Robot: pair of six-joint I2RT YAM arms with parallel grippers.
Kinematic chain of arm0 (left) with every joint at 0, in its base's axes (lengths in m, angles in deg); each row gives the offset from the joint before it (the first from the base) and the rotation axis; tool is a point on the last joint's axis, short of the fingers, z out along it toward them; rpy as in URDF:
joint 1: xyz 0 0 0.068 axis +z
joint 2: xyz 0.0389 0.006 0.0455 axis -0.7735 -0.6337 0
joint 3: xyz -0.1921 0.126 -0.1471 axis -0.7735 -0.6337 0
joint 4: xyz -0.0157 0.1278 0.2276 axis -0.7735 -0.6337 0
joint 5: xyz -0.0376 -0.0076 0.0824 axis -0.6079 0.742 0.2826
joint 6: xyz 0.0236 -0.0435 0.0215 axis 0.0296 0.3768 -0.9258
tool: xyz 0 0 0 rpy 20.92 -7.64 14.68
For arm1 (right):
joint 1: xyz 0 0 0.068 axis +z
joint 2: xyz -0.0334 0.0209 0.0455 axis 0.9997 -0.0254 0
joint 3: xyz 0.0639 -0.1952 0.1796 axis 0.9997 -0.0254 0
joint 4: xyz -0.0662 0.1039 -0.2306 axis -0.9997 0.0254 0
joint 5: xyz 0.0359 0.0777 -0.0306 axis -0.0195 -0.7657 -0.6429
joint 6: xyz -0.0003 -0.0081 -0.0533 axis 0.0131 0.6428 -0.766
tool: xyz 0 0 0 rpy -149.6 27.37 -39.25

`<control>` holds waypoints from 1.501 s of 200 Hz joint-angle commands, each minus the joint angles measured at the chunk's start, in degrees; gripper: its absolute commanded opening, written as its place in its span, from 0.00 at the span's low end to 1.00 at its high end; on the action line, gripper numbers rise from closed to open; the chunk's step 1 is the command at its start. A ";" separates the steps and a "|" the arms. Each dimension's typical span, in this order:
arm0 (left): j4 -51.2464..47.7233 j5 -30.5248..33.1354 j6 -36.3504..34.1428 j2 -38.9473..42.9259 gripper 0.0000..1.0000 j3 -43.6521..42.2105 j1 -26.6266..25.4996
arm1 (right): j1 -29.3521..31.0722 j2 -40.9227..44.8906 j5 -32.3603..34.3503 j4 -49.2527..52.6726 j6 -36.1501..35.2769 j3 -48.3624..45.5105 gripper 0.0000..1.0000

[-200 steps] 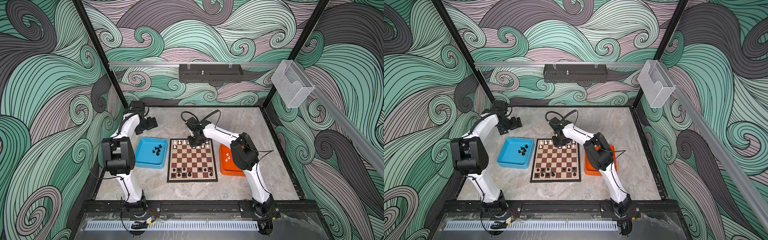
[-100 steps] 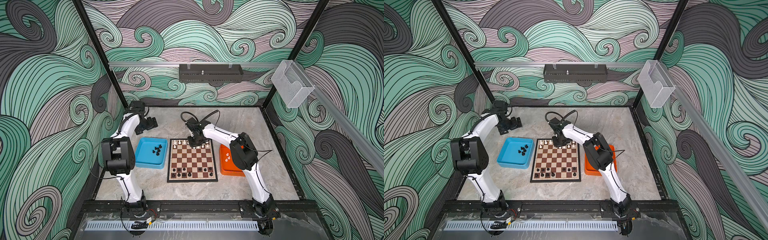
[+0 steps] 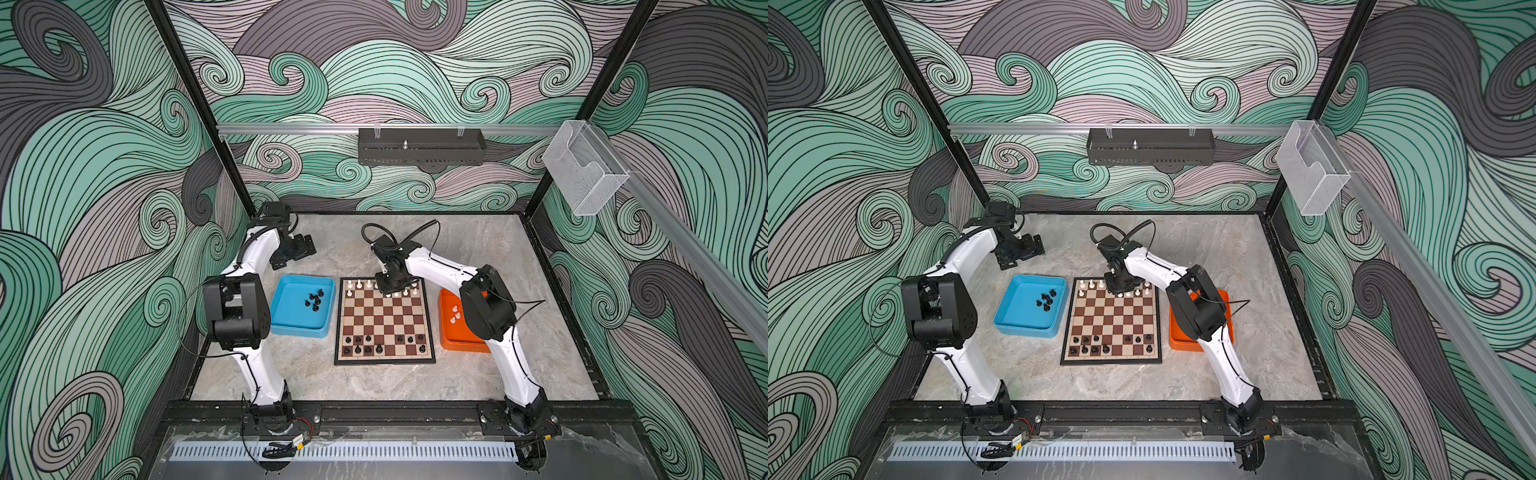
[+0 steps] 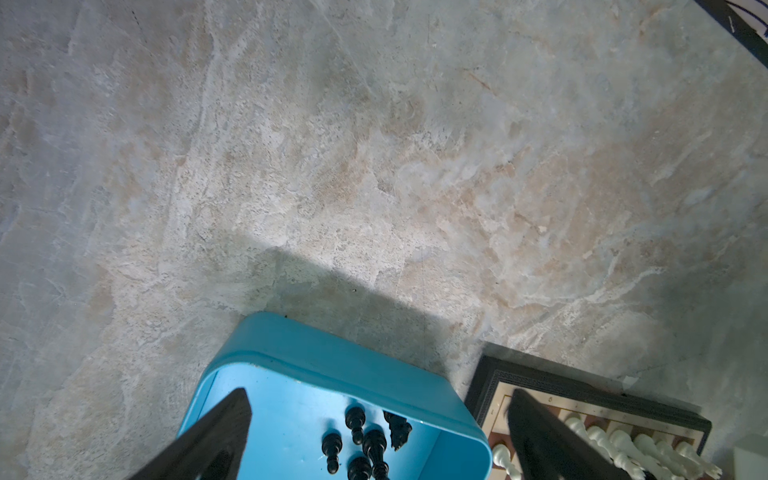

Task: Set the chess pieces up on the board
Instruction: 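Lower the white pawn into the second row from the board's far edge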

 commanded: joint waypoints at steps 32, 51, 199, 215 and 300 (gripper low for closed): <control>-0.95 -0.68 0.45 -0.51 0.99 0.65 0.56 | 0.60 4.08 1.37 0.70 0.35 -0.49 0.27; -0.95 -0.65 0.45 -0.41 0.99 0.62 0.58 | 0.67 4.39 1.22 0.73 0.41 -0.85 0.28; -0.88 -0.98 0.49 -0.42 0.99 0.65 0.58 | 0.85 4.24 1.08 0.95 1.22 -3.40 0.27; -0.89 -0.98 0.45 -0.50 0.98 0.62 0.58 | 0.90 3.98 0.96 0.89 1.22 -3.24 0.26; -0.90 -1.10 0.45 -0.51 0.99 0.63 0.58 | 0.99 3.30 0.76 0.89 1.05 -2.64 0.19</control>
